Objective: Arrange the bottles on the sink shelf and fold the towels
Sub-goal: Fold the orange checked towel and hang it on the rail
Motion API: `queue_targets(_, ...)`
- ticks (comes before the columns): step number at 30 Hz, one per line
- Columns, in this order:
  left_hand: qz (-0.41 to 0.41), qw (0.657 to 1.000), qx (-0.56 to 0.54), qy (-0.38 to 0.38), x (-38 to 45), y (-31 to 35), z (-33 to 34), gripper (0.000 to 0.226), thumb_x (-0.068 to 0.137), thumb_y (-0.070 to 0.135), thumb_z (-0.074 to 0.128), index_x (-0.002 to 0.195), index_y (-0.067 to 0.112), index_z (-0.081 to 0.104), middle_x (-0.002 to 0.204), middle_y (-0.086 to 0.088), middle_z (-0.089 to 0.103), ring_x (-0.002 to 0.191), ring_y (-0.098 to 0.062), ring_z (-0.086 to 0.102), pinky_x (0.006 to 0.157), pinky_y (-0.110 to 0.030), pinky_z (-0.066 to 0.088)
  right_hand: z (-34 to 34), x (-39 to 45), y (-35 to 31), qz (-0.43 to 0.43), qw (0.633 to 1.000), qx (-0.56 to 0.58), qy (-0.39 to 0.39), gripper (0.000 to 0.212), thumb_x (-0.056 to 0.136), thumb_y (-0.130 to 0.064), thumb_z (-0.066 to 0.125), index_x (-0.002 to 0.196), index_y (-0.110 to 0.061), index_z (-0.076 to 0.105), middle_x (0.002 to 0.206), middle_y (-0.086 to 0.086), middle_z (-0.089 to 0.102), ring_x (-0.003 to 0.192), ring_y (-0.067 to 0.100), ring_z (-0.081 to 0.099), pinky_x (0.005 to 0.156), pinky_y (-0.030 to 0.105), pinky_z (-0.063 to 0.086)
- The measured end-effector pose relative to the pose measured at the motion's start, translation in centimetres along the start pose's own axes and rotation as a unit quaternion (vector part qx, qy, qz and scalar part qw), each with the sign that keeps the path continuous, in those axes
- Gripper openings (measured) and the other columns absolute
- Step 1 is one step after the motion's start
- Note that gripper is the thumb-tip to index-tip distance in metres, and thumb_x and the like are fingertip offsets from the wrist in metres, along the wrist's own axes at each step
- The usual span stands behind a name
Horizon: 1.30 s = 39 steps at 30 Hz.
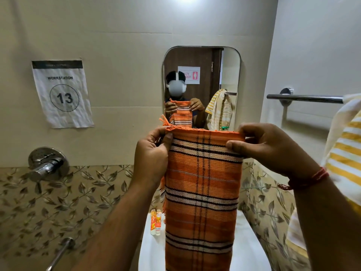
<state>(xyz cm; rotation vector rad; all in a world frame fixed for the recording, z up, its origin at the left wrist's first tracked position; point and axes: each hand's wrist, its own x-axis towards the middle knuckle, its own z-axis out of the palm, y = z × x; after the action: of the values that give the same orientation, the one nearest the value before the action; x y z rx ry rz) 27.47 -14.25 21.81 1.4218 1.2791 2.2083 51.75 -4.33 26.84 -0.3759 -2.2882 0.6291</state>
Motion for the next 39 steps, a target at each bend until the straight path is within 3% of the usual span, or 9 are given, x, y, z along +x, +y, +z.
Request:
queue_targets(9, 0.002, 0.998, -0.052, -0.025, 2.8, 1.9, 0.7, 0.017, 0.099, 0.021, 0.060, 0.112, 0.025, 0.069, 0.106, 0.007, 0.076, 0.101, -0.014, 0.072, 0.079, -0.032, 0.061, 0.0, 1.7, -0.5, -0.023, 0.973, 0.190, 0.129, 0.026, 0.085, -0.016, 0.075, 0.103, -0.021, 0.056, 0.093, 0.008, 0.068, 0.084, 0.034, 0.070, 0.064, 0.045, 0.061)
queue_targets(12, -0.053, 0.977, -0.171, -0.118, 3.4, 1.4, 0.5, 0.057, 0.093, 0.037, 0.063, 0.146, 0.031, 0.043, 0.138, -0.011, 0.061, 0.119, -0.031, 0.065, 0.091, -0.052, 0.057, 0.3, 3.1, -1.2, -0.026, 0.959, 0.183, 0.216, 0.028, 0.087, -0.018, 0.069, 0.109, -0.022, 0.053, 0.096, 0.006, 0.066, 0.086, 0.028, 0.071, 0.068, 0.035, 0.059)
queue_targets(14, -0.120, 0.958, -0.141, -0.220, 1.8, -0.4, 0.2, 0.072, 0.086, 0.043, 0.064, 0.149, 0.020, 0.037, 0.139, -0.020, 0.058, 0.125, -0.040, 0.060, 0.101, -0.061, 0.049, 0.2, 3.7, -1.3, -0.019, 0.954, 0.176, 0.244, 0.030, 0.088, -0.021, 0.070, 0.113, -0.022, 0.052, 0.099, 0.007, 0.066, 0.086, 0.027, 0.072, 0.068, 0.032, 0.058)
queue_targets(20, -0.189, 0.951, -0.161, -0.186, -1.6, -2.9, 1.7, 0.038, 0.091, 0.023, 0.069, 0.126, 0.008, 0.062, 0.121, -0.019, 0.071, 0.112, -0.038, 0.068, 0.090, -0.045, 0.059, 0.6, 3.5, 0.4, 0.077, 0.928, 0.254, 0.262, 0.041, 0.090, -0.039, 0.068, 0.125, -0.023, 0.055, 0.114, 0.002, 0.070, 0.103, 0.026, 0.071, 0.081, 0.038, 0.060)
queue_targets(23, -0.175, 0.953, -0.191, -0.159, -1.2, -1.2, 3.0, 0.029, 0.093, 0.022, 0.068, 0.120, 0.011, 0.066, 0.118, -0.019, 0.072, 0.108, -0.038, 0.070, 0.087, -0.047, 0.060, 4.1, -1.6, 3.2, 0.104, 0.871, 0.477, 0.052, 0.063, 0.092, -0.056, 0.056, 0.142, -0.018, 0.048, 0.135, 0.016, 0.061, 0.123, 0.039, 0.059, 0.093, 0.048, 0.054)
queue_targets(25, -0.169, 0.960, -0.181, -0.133, -0.8, -0.5, 3.5, 0.026, 0.093, 0.022, 0.070, 0.117, 0.011, 0.069, 0.115, -0.019, 0.073, 0.106, -0.039, 0.071, 0.090, -0.053, 0.058, 7.3, -5.5, 4.6, 0.148, 0.827, 0.543, 0.008, 0.057, 0.086, -0.045, 0.071, 0.135, -0.020, 0.056, 0.136, 0.022, 0.058, 0.125, 0.044, 0.056, 0.093, 0.049, 0.054)
queue_targets(30, -0.173, 0.974, -0.114, -0.097, 0.1, 0.1, 3.3, 0.024, 0.092, 0.034, 0.071, 0.106, 0.014, 0.073, 0.106, -0.015, 0.077, 0.101, -0.037, 0.073, 0.084, -0.049, 0.061, 9.1, -6.6, 4.7, 0.207, 0.838, 0.486, 0.138, 0.052, 0.077, -0.009, 0.073, 0.127, -0.006, 0.058, 0.118, 0.025, 0.068, 0.106, 0.044, 0.067, 0.083, 0.051, 0.058)
queue_targets(35, -0.281, 0.884, -0.214, -0.308, -3.7, -3.0, -0.5, 0.053, 0.075, 0.064, 0.075, 0.110, 0.024, 0.078, 0.110, -0.004, 0.077, 0.102, -0.020, 0.073, 0.080, -0.032, 0.060, 6.7, -3.8, 1.9, 0.224, 0.832, 0.471, 0.188, 0.042, 0.084, -0.010, 0.066, 0.124, 0.001, 0.061, 0.117, 0.028, 0.068, 0.106, 0.046, 0.066, 0.093, 0.058, 0.053)
queue_targets(39, -0.297, 0.855, -0.304, -0.296, -6.8, -4.3, -0.8, 0.081, 0.068, 0.072, 0.074, 0.126, 0.016, 0.070, 0.125, -0.012, 0.071, 0.117, -0.027, 0.067, 0.089, -0.040, 0.057, 6.7, -2.8, 1.6, 0.288, 0.805, 0.485, 0.182, 0.040, 0.093, -0.003, 0.055, 0.131, 0.009, 0.053, 0.117, 0.031, 0.064, 0.096, 0.043, 0.066, 0.094, 0.053, 0.053)
